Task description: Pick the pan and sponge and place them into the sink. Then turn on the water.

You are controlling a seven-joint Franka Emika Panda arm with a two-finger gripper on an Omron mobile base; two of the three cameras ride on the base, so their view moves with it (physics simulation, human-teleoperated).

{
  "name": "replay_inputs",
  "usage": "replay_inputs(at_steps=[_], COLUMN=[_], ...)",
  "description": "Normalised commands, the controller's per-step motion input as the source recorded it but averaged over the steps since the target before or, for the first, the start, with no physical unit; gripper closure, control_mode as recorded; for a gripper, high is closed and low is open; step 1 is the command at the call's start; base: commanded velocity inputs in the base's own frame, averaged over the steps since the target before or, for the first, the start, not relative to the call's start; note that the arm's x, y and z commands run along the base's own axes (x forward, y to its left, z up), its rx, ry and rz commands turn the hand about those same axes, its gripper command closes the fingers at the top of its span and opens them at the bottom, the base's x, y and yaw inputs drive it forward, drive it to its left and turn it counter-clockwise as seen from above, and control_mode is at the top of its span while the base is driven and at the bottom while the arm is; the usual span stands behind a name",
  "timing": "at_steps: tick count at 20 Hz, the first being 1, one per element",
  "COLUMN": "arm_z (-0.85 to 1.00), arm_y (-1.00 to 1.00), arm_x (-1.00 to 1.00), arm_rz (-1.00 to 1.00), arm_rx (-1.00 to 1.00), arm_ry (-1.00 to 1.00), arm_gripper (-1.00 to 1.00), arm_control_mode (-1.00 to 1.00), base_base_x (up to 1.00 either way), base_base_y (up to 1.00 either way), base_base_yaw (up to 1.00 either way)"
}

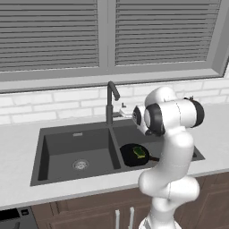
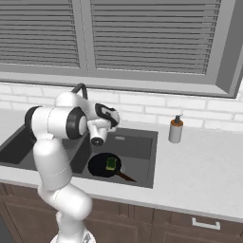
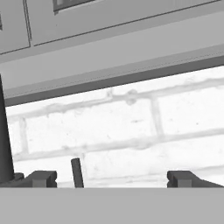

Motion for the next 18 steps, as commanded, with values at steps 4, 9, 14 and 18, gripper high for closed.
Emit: replay_inputs(at_steps=[4,9,14,18], arm_z=[0.0,0.0,0.0,0.0], arm_y=[0.02,0.05,0.08,0.1], arm_x=[0.25,0.27,0.18,0.12], arm_rz=[0.0,0.0,0.03,0.05], arm_rx=[0.0,0.0,0.0,0.0], arm_ry=[-0.06,0.0,0.0,0.0], arm_gripper=[-1.0,-1.0,-1.0,-1.0], arm_control_mode=[-1.0,-1.0,-1.0,-1.0], base_base_x=[0.0,0.0,0.0,0.0], base_base_y=[0.0,0.0,0.0,0.0], base_base_yaw=[0.0,0.0,0.0,0.0])
